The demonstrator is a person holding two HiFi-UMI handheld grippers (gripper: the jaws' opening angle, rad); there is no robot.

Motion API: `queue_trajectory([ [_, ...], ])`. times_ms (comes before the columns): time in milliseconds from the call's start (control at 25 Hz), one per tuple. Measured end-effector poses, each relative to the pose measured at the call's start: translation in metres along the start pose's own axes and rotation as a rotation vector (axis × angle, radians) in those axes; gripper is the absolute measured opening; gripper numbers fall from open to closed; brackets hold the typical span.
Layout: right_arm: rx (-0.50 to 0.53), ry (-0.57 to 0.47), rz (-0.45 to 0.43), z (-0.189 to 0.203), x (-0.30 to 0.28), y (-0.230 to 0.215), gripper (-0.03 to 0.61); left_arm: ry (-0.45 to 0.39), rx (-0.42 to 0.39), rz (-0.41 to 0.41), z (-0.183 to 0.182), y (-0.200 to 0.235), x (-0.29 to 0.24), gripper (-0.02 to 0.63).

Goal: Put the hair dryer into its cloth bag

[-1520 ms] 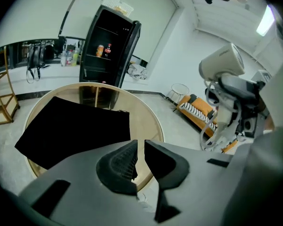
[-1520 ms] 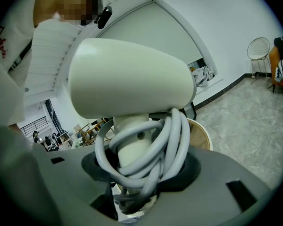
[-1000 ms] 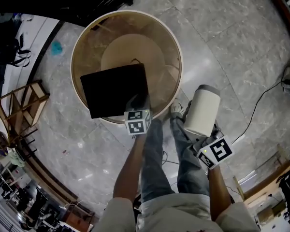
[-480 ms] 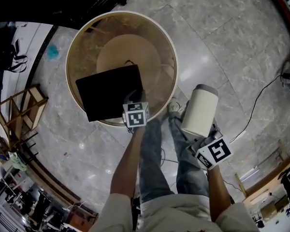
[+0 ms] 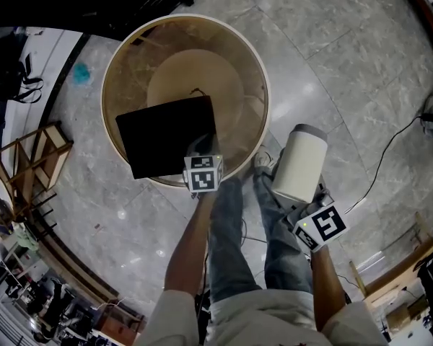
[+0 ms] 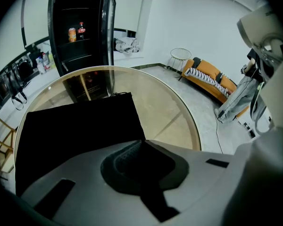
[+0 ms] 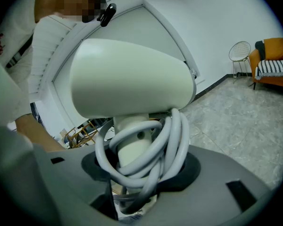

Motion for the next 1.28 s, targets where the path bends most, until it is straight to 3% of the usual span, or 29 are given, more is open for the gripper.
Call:
queue_trajectory([
  [760, 0.069, 0.09, -0.074, 0.031, -0.026, 0.006, 0.255, -0.182, 0.053, 0.064, -0.024, 0.002, 0.087, 0.037],
  [1040, 0.196, 0.187, -0.148, 0.054, -0.051, 0.023, 0.255, -0.218, 0.069, 0.081, -0.029, 0.008, 0.12, 0.037],
  [1280, 0.378, 0.302, -0.205, 0.08, -0.078, 0.037, 0.255, -0.237, 0.088, 0.098, -0.028, 0.016, 0.132, 0.037],
])
Point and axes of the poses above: the fingertips, and each gripper's own axes: x backward along the fingers, y to its left, z out of its underside, the point moved 1 cm from there along x, backward along the fingers, and after that the axes turned 11 degrees about z, right-handed, at the moved point
